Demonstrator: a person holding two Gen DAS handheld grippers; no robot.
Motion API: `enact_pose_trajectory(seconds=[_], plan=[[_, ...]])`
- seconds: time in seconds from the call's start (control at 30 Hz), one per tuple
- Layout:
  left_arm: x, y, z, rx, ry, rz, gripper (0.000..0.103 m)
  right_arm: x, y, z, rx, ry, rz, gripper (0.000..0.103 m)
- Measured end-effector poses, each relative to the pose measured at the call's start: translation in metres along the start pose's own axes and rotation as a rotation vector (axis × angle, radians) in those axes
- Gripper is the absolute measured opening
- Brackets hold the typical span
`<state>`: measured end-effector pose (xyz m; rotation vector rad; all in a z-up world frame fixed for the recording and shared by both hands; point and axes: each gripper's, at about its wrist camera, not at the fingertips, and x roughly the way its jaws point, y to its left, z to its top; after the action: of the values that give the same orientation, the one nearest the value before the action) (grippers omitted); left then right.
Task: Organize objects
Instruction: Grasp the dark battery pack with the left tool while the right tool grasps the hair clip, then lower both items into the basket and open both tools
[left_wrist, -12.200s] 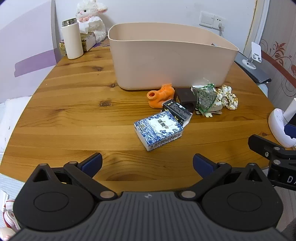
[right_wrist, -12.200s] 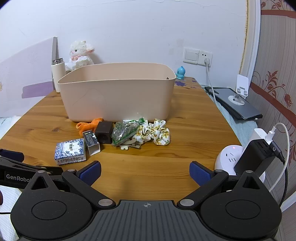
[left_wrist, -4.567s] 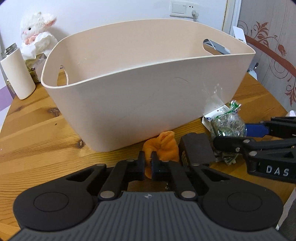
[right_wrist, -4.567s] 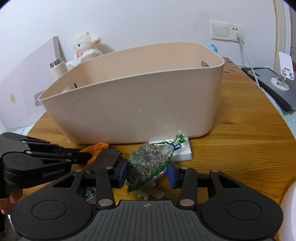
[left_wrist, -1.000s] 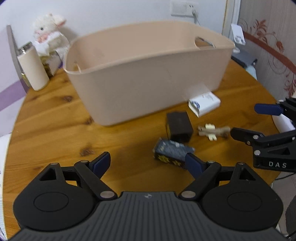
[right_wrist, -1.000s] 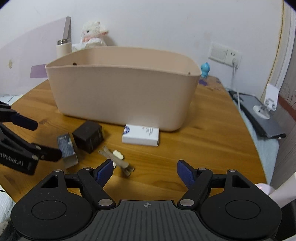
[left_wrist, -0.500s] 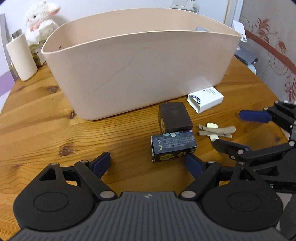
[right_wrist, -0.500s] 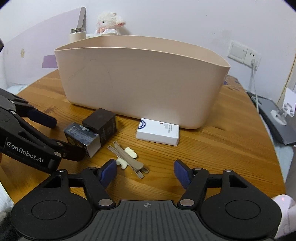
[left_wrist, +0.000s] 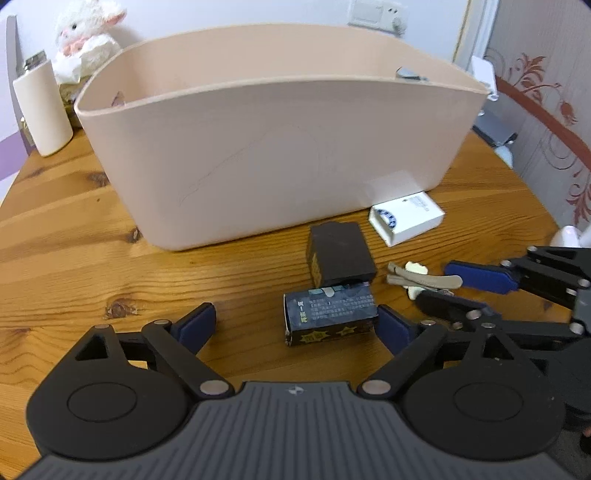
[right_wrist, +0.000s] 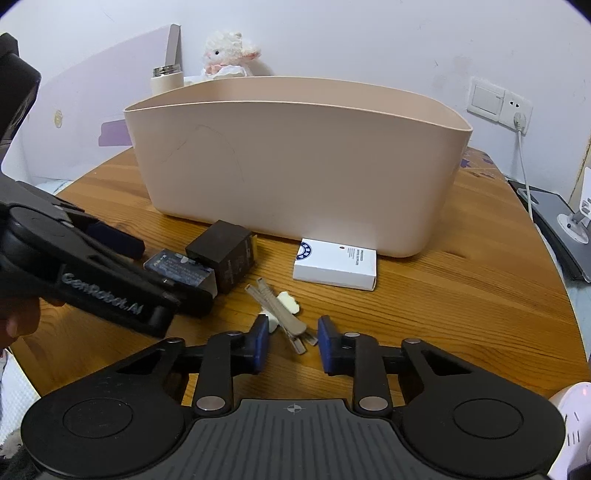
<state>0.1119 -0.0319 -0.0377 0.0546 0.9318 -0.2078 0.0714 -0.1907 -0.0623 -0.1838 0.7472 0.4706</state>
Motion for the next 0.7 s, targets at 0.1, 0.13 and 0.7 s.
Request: enact_pose_trajectory(seconds=[0.1,0.13,0.7], plan=[[0.001,-0.002,-0.001,0.017,-0.018,0.023,0.084,-0.001,0.001,-0.001,-0.004,0.002,-0.002,0.012],[0.0,-0.003,-0.002,0.029,-0.026,0.03,0.075,-0.001,0.001,-0.001,-0.007,0.002,-0.003,0.012],[-0.048,0.005,-0.004,0.104,-0.115,0.038,0.055,-0.047,0.006,0.008,-0.02,-0.1,-0.039,0.012]])
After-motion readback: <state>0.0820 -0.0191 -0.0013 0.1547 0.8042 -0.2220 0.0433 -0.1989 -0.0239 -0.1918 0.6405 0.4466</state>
